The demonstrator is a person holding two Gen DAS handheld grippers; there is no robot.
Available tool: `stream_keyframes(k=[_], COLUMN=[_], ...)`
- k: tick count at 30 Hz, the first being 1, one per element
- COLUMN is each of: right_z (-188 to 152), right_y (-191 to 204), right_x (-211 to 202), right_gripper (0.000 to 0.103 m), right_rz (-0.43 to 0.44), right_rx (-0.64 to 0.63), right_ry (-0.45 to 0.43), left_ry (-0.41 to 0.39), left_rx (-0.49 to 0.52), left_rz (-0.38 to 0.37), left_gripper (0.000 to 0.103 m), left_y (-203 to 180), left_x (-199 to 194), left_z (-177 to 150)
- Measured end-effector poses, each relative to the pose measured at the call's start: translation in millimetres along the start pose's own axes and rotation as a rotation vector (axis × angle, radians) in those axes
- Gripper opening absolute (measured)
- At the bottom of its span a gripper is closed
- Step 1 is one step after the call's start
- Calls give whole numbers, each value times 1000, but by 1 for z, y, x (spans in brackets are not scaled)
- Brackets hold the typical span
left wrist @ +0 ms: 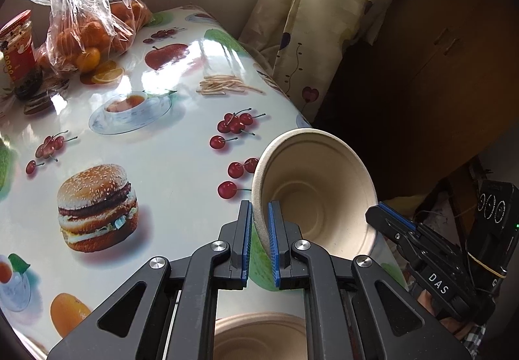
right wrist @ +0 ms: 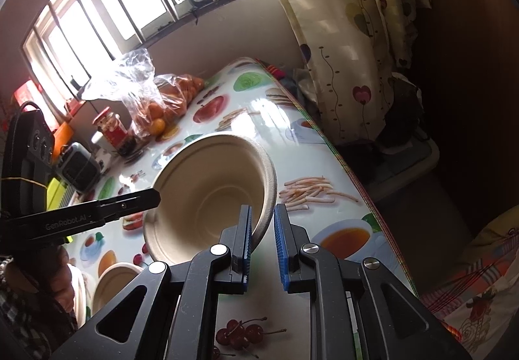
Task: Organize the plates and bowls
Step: 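Carry the held beige bowl with the left tool and lower it into the bowl stack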
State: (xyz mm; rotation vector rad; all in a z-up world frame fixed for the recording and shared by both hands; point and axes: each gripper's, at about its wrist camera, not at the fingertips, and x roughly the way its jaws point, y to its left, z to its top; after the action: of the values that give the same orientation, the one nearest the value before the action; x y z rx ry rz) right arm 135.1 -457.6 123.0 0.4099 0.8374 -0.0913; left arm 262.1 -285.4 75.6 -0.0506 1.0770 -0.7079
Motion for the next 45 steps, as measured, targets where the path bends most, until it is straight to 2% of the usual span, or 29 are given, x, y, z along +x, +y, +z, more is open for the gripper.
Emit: stream_keyframes(k=[45], right_z=[-45], right_y=[45], right_x=[-67], right_gripper=[16], right_rz=[65], right_rx=[-50], right_ry=[-46], left_ry=[-86], left_rx=[-8], left_rz=[4], left_gripper=[10], left_y=[-3], left_x=[-77], left_z=[-60])
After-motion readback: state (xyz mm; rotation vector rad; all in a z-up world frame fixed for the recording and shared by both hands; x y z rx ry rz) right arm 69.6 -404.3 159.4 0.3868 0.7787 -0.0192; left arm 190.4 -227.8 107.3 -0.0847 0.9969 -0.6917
